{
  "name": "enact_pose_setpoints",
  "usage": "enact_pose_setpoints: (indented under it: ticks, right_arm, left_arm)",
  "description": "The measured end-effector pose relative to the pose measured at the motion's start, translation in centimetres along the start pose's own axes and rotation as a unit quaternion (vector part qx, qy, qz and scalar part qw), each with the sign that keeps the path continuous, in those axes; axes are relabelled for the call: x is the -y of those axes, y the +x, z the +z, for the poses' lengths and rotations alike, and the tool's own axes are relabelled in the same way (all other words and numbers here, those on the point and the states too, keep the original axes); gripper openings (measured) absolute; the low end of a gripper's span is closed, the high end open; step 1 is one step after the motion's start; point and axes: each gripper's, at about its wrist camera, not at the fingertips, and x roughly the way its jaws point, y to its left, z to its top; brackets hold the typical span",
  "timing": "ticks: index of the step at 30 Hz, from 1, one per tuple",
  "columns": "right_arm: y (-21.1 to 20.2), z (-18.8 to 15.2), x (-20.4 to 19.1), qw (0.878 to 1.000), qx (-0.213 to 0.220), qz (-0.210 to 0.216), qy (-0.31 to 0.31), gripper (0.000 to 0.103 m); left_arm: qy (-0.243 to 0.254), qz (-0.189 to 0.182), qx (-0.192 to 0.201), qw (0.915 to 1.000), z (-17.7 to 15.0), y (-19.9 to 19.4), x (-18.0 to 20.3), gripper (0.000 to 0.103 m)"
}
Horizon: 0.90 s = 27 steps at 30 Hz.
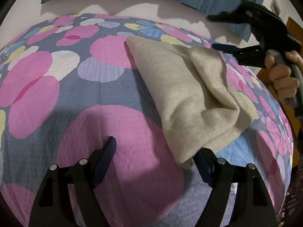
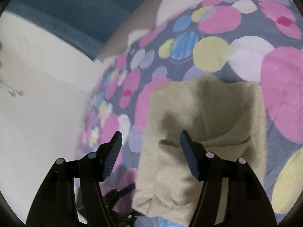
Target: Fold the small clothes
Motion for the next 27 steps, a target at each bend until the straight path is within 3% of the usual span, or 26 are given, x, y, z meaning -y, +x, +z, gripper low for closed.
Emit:
enact_pose_setpoints:
  ticks: [6,8,9,10,11,12,17,23,26,27]
  right_arm:
    - [1.7,-1.6,-0.3,0.997,-0.032,-0.053,-0.038,0.06]
    - [1.1,-1.9,0.4,0.996,-0.03,-0.071,-0.043,0.05]
    - [0.7,-2.0,0.8,0.996,-0.032,-0.074,-0.043,0.039]
    - [0.4,-2.2,1.1,0.996,-0.034,-0.077,-0.043,0.02]
    - [0.2,-2.4,1.5,0.995,-0.038,-0.079,-0.044,0.01]
    - [-0.1,-2.6,1.8,0.995,-0.039,-0.076,-0.044,0.007]
    - [-3.2,-4.8,3.3,0.997,-0.016,-0.067,-0.046,0.006]
    - [-8.7,-9.5,9.3,0.998,0.016,-0.054,0.014,0.007]
    - [-10.0,-11.6,12.2,0.997,0.015,-0.028,0.064,0.017]
    - [-10.5,-12.2,12.8,0.997,0.021,-0.013,0.079,0.026]
  left_arm:
    - [-0.002,-0.003,0.0,1.0,0.0,0.0,0.0,0.078]
    - [-0.002,-0.004,0.0,1.0,0.0,0.1,-0.1,0.079]
    - [-0.002,-0.005,0.0,1.0,0.0,0.1,0.0,0.08]
    - [-0.003,-0.005,0.0,1.0,0.0,0.1,0.0,0.08]
    - [-0.003,-0.004,0.0,1.0,0.0,0.1,0.0,0.08]
    - [-0.003,-0.005,0.0,1.0,0.0,0.1,-0.1,0.08]
    - [-0.008,-0.011,0.001,0.9999,-0.1,0.0,-0.2,0.08]
    - [-0.01,-0.016,0.002,0.9998,0.0,0.0,-0.4,0.081]
    - [-0.008,-0.015,0.002,0.9999,0.0,0.0,-0.4,0.081]
    - [-0.008,-0.014,0.002,0.9999,0.0,0.0,-0.4,0.081]
